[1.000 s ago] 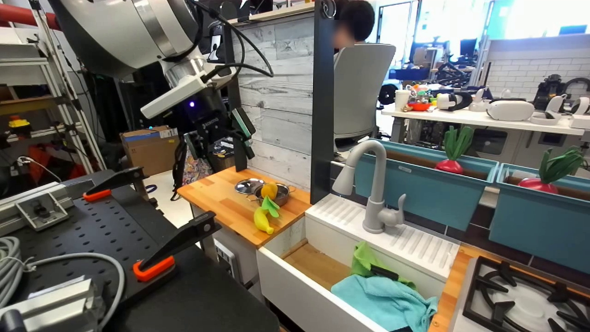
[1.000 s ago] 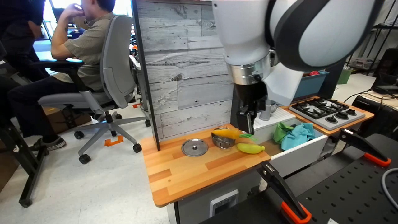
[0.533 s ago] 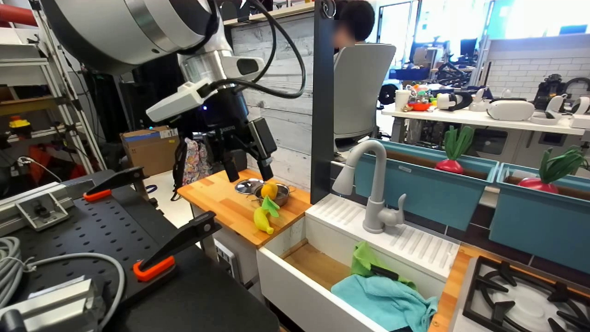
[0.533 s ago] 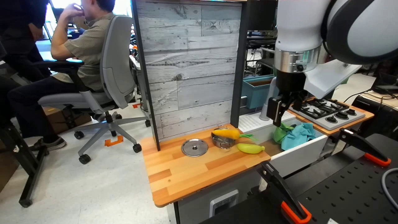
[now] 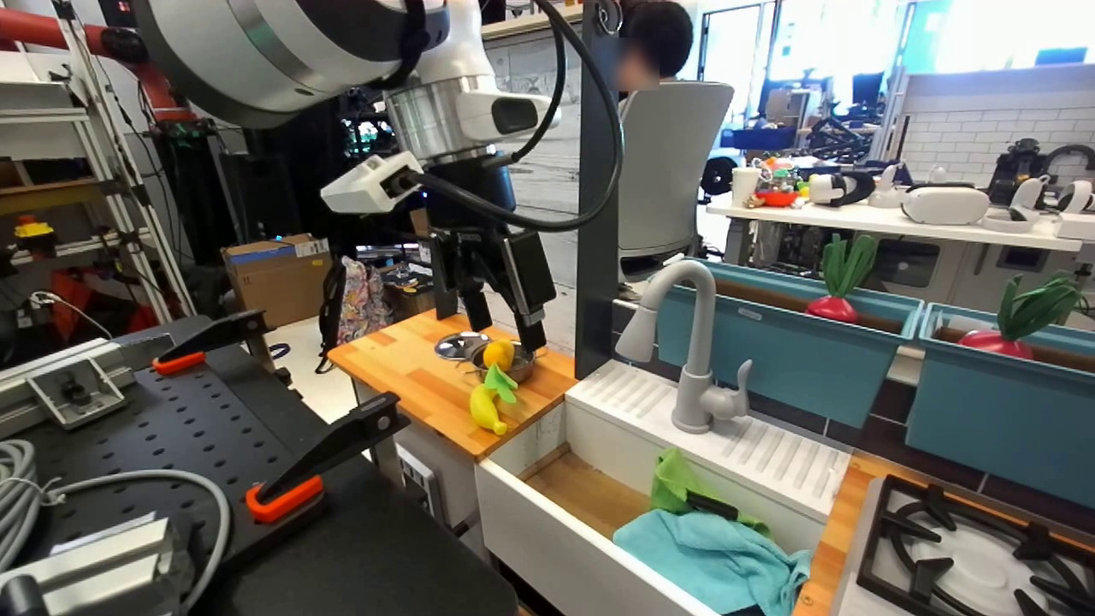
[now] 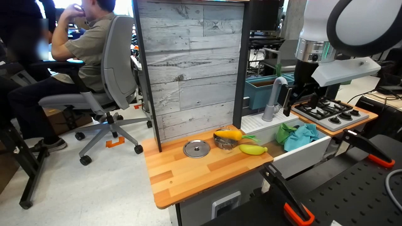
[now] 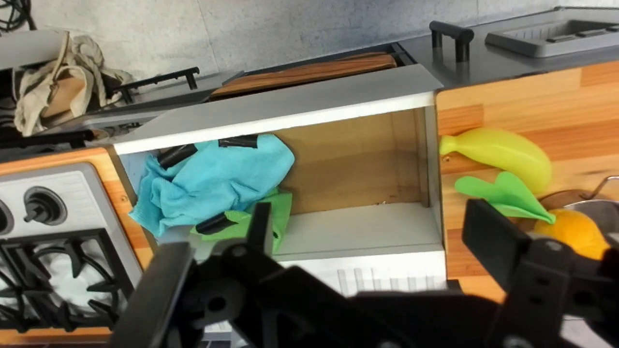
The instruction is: Put the carrot plushie in the pot, then move the tap nozzle to the right
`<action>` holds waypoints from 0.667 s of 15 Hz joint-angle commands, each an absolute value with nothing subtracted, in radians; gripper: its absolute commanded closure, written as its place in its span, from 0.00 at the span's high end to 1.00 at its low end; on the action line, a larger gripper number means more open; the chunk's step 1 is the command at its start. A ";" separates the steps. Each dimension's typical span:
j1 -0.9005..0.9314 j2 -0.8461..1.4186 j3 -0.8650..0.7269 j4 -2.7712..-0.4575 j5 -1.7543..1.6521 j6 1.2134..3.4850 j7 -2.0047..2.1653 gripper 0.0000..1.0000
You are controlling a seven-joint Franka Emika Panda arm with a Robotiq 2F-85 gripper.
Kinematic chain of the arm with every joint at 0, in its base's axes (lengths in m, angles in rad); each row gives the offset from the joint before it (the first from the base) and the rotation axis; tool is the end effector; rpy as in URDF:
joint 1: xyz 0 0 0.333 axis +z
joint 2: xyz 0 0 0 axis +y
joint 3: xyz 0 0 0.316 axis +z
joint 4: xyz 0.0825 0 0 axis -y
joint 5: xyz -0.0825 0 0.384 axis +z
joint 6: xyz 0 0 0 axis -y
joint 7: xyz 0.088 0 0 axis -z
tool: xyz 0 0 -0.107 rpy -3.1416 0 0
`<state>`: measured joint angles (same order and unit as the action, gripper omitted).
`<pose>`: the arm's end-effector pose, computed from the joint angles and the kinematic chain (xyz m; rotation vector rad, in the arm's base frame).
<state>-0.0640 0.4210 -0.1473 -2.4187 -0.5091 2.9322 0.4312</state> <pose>0.4822 -0.0768 0.1452 2.9552 -0.1962 0.1486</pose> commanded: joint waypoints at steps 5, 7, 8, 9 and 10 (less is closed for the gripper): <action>0.028 0.422 -0.196 -2.424 -0.406 2.941 0.318 1.00; 0.028 0.422 -0.196 -2.423 -0.407 2.941 0.316 1.00; 0.036 0.429 -0.200 -2.412 -0.387 2.936 0.328 1.00; 0.038 0.432 -0.199 -2.405 -0.351 2.933 0.325 1.00; 0.037 0.436 -0.197 -2.396 -0.312 2.932 0.327 1.00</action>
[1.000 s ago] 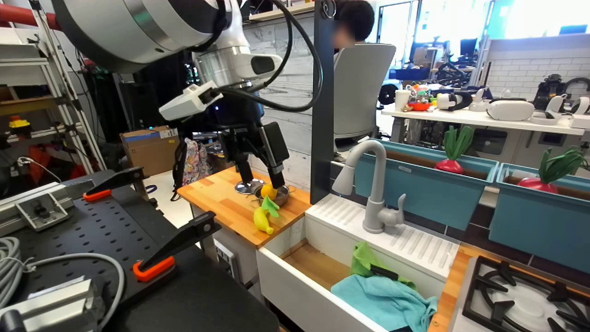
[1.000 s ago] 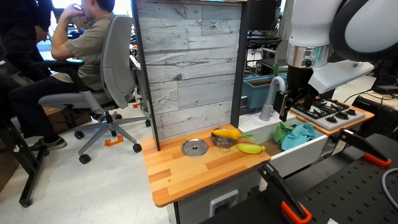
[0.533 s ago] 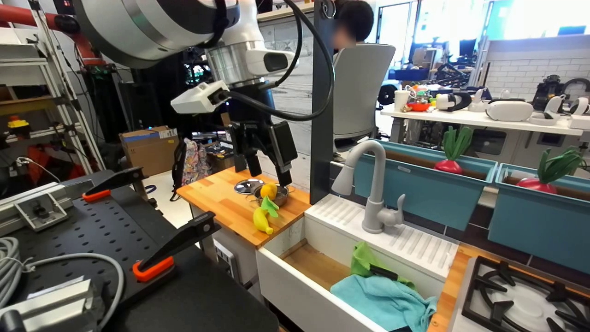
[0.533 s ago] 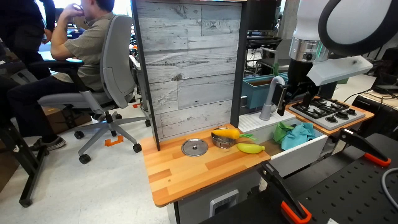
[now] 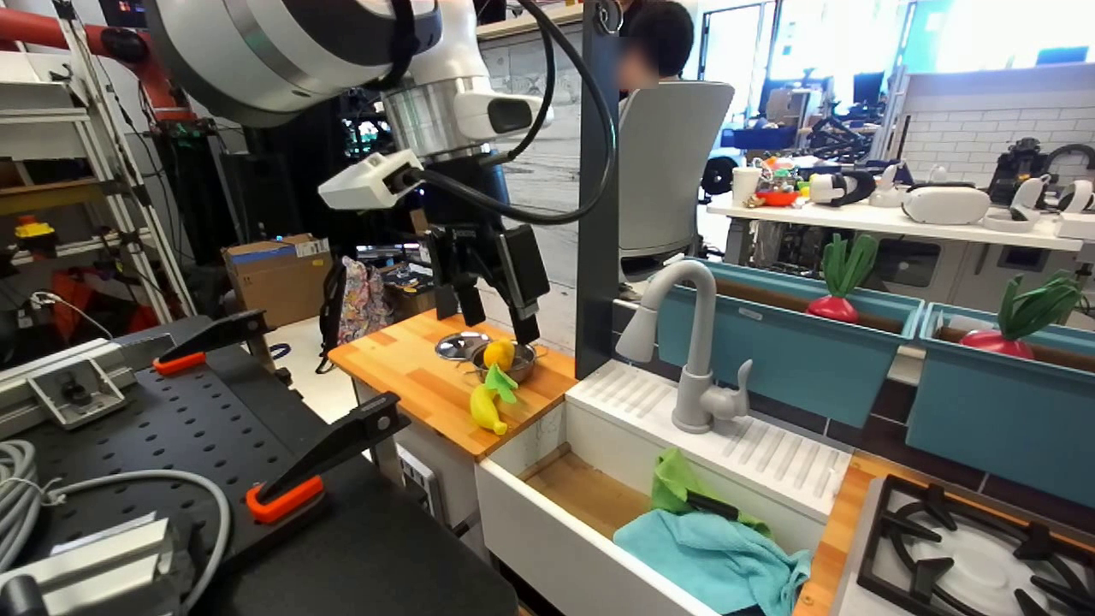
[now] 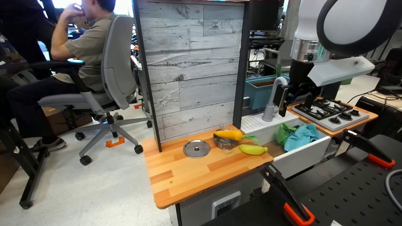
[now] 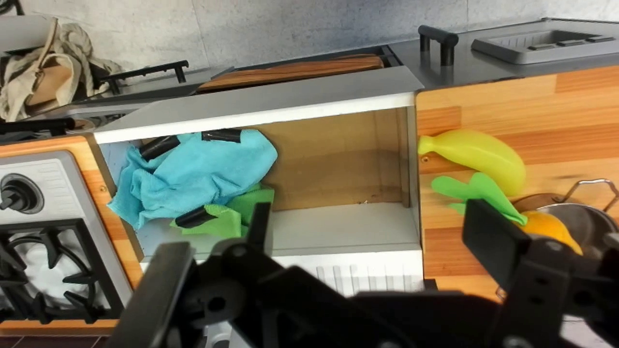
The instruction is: Put the carrot plushie in the pot, then move the tap nozzle to the right
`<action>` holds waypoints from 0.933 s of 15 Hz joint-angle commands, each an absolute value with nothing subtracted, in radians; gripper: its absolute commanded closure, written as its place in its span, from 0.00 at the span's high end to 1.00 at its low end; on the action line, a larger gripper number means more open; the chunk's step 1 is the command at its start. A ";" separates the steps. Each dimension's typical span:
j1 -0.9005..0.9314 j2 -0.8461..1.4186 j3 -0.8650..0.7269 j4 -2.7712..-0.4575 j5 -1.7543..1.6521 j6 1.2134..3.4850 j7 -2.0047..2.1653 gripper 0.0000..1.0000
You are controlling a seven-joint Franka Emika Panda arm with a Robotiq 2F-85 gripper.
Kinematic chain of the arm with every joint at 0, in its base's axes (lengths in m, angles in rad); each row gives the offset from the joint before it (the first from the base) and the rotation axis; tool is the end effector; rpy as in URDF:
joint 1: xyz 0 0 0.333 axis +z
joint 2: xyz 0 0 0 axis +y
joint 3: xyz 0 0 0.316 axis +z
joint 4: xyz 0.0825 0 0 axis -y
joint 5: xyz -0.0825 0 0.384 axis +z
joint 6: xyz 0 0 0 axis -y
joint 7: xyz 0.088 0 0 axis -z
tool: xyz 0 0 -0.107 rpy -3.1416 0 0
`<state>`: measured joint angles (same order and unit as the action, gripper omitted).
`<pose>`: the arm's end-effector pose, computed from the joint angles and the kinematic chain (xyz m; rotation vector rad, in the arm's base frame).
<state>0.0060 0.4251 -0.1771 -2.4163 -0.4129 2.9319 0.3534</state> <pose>0.4871 -0.0642 0.1457 2.9670 -0.1556 0.1444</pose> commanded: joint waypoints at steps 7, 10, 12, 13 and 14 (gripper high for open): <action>0.017 0.418 -0.193 -2.360 -0.100 2.924 0.308 1.00; 0.006 0.417 -0.215 -2.344 -0.086 2.923 0.290 1.00; 0.016 0.431 -0.248 -2.322 -0.110 2.917 0.278 1.00; 0.018 0.439 -0.262 -2.313 -0.119 2.921 0.270 1.00; 0.021 0.443 -0.276 -2.304 -0.127 2.926 0.262 1.00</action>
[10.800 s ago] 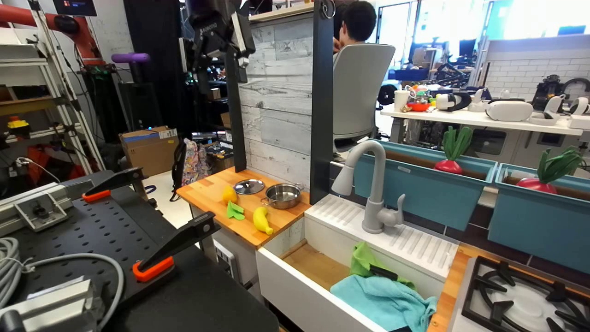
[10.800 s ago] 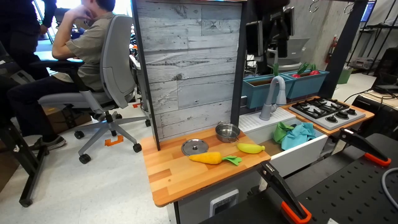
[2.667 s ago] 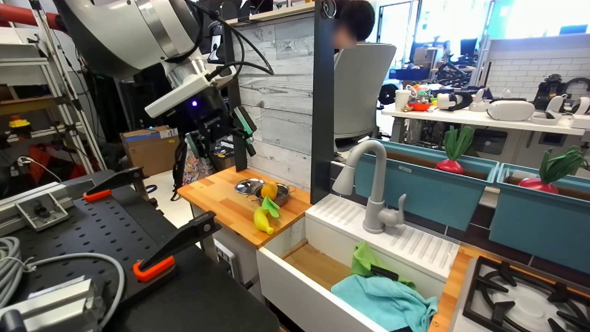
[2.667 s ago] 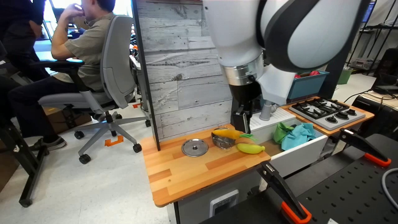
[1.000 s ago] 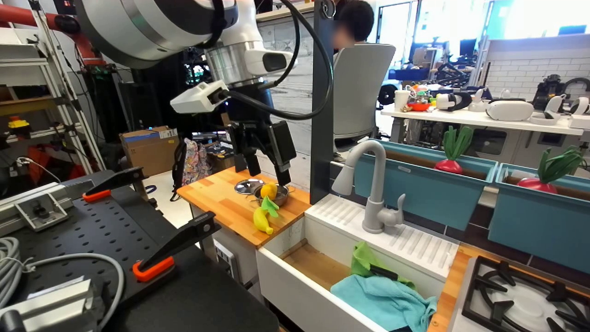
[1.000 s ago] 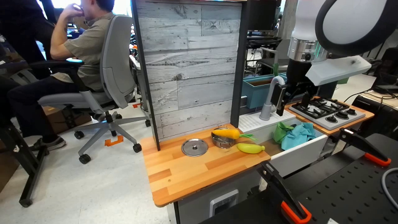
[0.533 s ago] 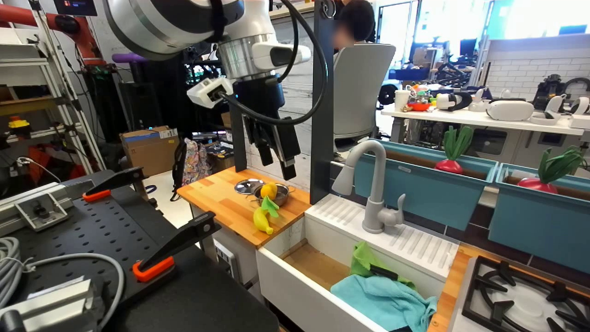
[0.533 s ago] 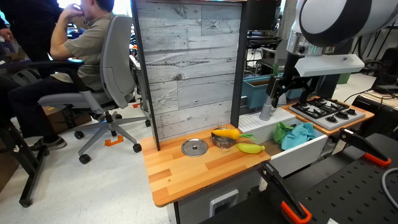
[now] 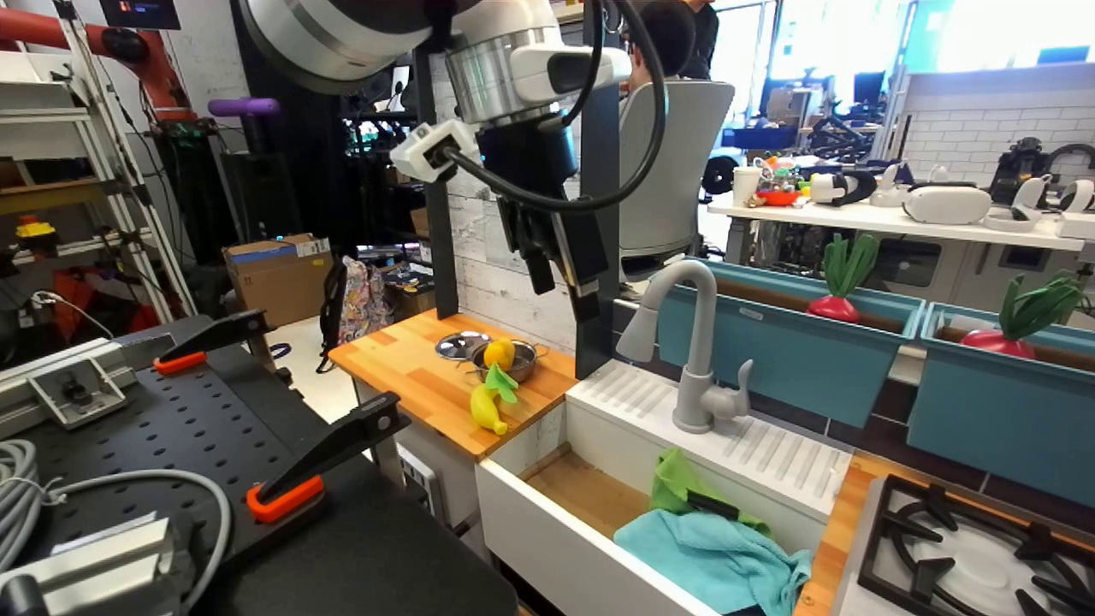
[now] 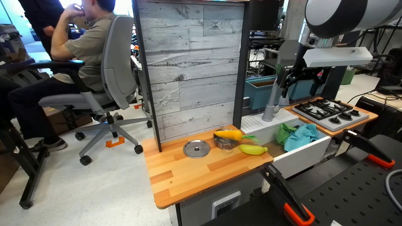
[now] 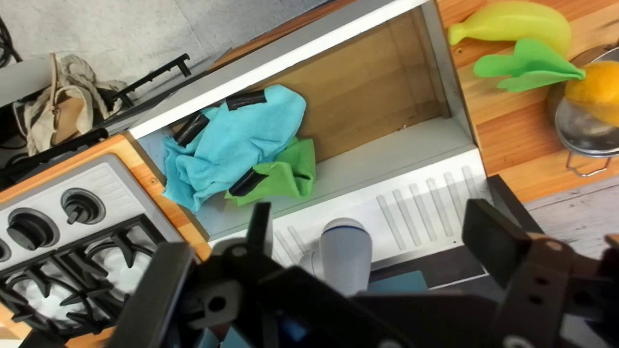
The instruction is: Put the carrot plushie in the pot, then move the tap nozzle to the right
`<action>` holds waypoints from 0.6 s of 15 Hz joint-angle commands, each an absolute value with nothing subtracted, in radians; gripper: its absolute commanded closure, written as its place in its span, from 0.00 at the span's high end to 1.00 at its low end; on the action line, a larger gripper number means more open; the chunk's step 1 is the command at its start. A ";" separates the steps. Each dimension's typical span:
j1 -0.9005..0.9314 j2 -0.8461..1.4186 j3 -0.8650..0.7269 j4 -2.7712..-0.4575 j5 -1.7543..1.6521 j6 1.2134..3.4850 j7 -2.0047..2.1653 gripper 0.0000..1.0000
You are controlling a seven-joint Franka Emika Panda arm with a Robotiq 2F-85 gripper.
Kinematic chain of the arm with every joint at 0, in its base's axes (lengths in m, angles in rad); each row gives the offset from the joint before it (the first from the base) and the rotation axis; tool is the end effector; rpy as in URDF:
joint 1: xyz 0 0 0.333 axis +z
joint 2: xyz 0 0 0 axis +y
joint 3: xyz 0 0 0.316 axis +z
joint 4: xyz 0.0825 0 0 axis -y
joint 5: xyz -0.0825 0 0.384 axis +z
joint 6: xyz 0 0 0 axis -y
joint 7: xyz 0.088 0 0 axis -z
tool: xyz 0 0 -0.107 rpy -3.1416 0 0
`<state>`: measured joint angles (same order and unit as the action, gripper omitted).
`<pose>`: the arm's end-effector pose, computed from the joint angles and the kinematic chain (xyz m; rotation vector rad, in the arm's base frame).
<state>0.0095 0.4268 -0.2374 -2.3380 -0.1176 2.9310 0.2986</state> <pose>0.5167 -0.1169 0.1743 2.9508 -0.5741 0.2667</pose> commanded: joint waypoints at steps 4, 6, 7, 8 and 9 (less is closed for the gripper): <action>0.018 0.470 -0.300 -2.252 -0.133 2.946 0.236 1.00; 0.017 0.499 -0.298 -2.210 -0.129 2.964 0.228 1.00; 0.011 0.520 -0.287 -2.184 -0.121 2.972 0.223 1.00; 0.005 0.536 -0.279 -2.164 -0.113 2.982 0.219 1.00; -0.008 0.556 -0.260 -2.140 -0.097 2.992 0.212 1.00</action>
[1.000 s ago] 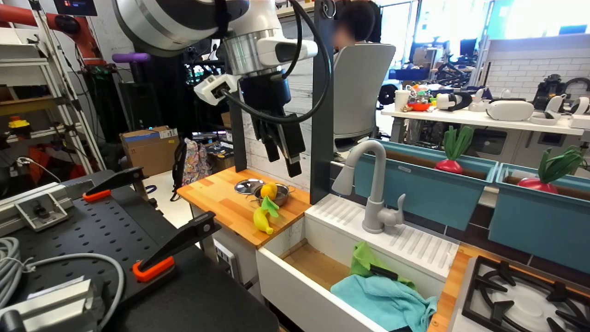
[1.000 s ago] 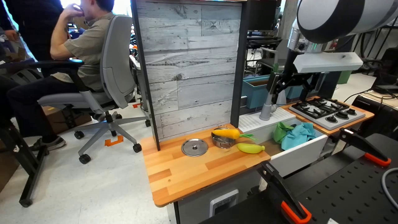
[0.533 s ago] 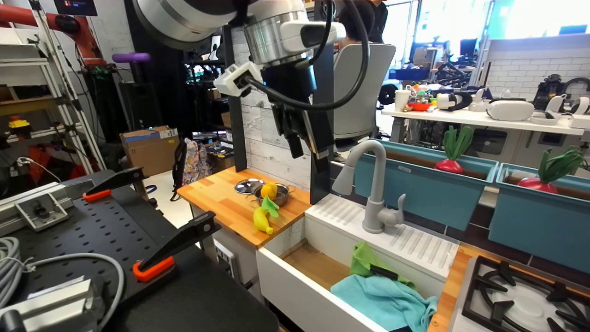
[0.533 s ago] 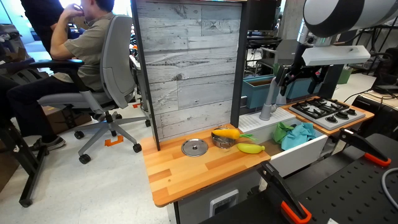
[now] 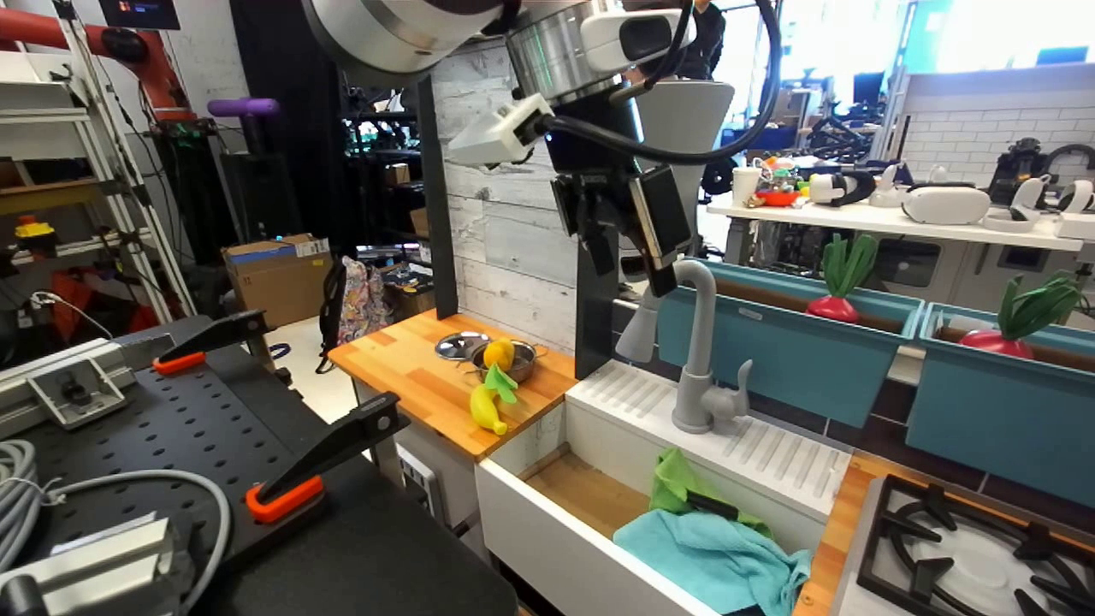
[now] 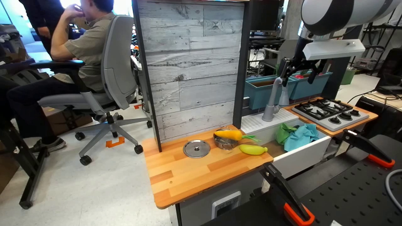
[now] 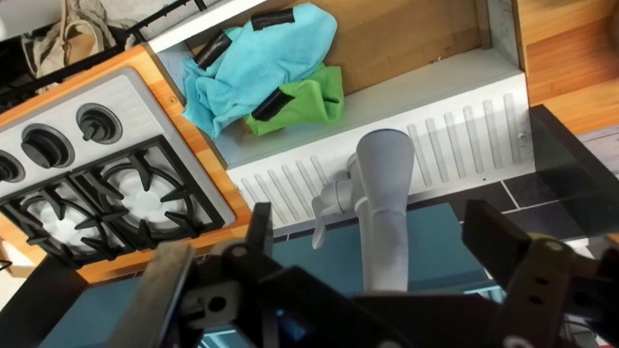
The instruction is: Put the carrot plushie in the pot, then move the tap nozzle to the right
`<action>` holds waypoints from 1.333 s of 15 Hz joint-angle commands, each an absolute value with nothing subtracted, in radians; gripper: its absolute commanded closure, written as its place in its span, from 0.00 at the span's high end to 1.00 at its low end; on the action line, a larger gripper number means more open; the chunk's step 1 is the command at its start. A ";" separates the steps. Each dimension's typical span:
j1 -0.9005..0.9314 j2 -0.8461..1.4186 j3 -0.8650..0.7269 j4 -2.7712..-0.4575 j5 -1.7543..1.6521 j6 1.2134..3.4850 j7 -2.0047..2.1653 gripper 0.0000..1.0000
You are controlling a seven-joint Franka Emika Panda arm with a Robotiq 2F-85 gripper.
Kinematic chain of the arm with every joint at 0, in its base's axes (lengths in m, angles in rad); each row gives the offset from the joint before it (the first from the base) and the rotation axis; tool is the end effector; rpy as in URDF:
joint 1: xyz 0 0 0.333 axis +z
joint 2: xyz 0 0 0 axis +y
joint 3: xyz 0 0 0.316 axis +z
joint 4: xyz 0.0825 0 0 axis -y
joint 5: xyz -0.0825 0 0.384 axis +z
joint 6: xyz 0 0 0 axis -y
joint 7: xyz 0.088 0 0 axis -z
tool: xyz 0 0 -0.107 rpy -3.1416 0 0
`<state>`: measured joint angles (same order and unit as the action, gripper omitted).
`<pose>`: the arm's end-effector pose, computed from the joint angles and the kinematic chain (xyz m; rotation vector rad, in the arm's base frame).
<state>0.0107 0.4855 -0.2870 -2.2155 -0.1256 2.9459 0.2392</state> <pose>0.5525 -0.1492 0.1891 2.9017 -0.5074 0.3752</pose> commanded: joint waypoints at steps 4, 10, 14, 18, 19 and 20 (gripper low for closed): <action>-0.015 0.616 -0.242 -2.077 -0.086 3.005 0.197 1.00; -0.028 0.654 -0.228 -2.063 -0.073 3.028 0.190 0.42; -0.015 0.651 -0.222 -2.095 -0.069 3.063 0.200 0.12; -0.051 0.650 -0.160 -2.105 0.003 3.118 0.204 0.07; -0.076 0.647 -0.129 -2.103 0.022 3.119 0.195 0.07; -0.104 0.645 -0.094 -2.097 0.043 3.124 0.187 0.07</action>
